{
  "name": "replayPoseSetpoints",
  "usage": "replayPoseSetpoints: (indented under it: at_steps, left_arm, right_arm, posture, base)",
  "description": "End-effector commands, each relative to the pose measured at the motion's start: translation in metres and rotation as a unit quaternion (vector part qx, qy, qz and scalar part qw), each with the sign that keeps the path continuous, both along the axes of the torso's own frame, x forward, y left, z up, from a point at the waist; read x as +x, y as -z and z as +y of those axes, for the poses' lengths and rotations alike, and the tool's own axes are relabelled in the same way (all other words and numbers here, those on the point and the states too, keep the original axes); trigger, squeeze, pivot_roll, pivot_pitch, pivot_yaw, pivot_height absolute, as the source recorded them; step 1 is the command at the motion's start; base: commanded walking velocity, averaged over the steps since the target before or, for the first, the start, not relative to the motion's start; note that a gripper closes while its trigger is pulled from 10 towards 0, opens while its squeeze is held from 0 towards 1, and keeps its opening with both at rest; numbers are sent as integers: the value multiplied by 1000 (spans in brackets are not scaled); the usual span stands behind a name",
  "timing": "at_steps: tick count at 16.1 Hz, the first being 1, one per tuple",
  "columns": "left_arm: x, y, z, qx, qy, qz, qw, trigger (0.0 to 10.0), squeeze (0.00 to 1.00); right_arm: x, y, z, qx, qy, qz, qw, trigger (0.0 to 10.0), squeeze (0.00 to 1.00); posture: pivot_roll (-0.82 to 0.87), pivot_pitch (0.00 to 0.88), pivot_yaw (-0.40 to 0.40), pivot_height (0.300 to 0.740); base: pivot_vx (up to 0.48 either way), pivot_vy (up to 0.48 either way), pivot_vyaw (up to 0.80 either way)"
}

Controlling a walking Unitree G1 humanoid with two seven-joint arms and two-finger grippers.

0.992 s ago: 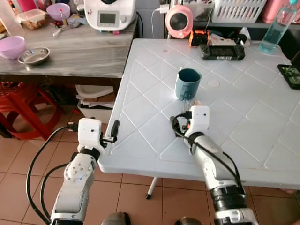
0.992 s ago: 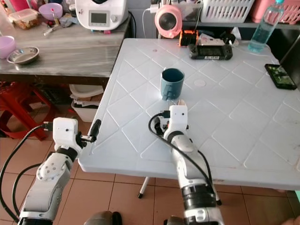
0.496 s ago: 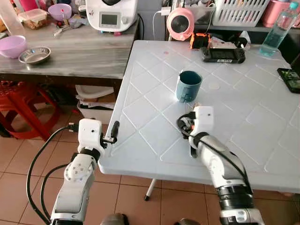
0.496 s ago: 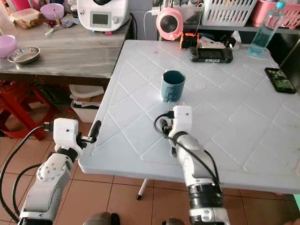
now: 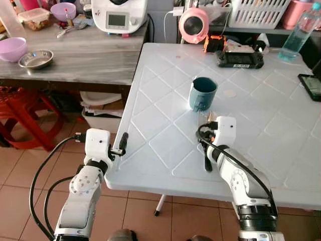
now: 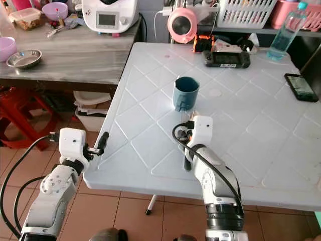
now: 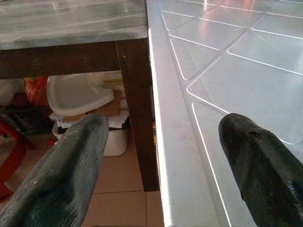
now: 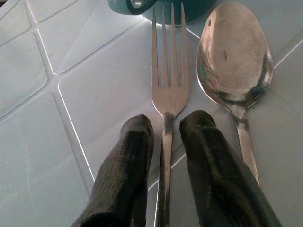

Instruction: Setting the table

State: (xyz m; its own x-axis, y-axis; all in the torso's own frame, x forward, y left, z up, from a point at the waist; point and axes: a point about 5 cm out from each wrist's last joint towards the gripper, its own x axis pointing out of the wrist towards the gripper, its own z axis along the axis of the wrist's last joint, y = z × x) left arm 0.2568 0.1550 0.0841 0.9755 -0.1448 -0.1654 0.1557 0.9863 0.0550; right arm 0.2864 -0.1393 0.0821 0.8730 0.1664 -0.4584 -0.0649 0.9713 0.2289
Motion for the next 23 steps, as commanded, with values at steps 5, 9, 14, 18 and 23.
replayPoseSetpoints:
  at_steps: [5,9,14,18,23]
  left_arm:
    - [-1,5,0,10,6,18,1000,10000,0]
    - [-1,6,-1,11,6,22,1000,10000,0]
    - [1,7,1,14,-12,22,1000,10000,0]
    - [5,7,-1,2,-30,19,999,10000,0]
    - [9,8,-3,-15,-33,18,999,10000,0]
  right_arm:
    - [-35,58,-5,-44,-68,143,986,0,0]
    - [-33,62,-15,-37,-40,136,989,0,0]
    - [-12,29,1,71,22,41,996,0,0]
    - [0,-11,20,114,22,-56,992,0,0]
    - [-3,-8,15,113,43,-54,991,4078,0]
  posture:
    - [9,31,41,740]
    - [9,27,43,740]
    - [5,19,41,740]
    - [-3,5,33,740]
    - [-13,0,33,740]
  base:
    - [0,0,0]
    - [0,0,0]
    - [0,0,0]
    - [0,0,0]
    - [0,0,0]
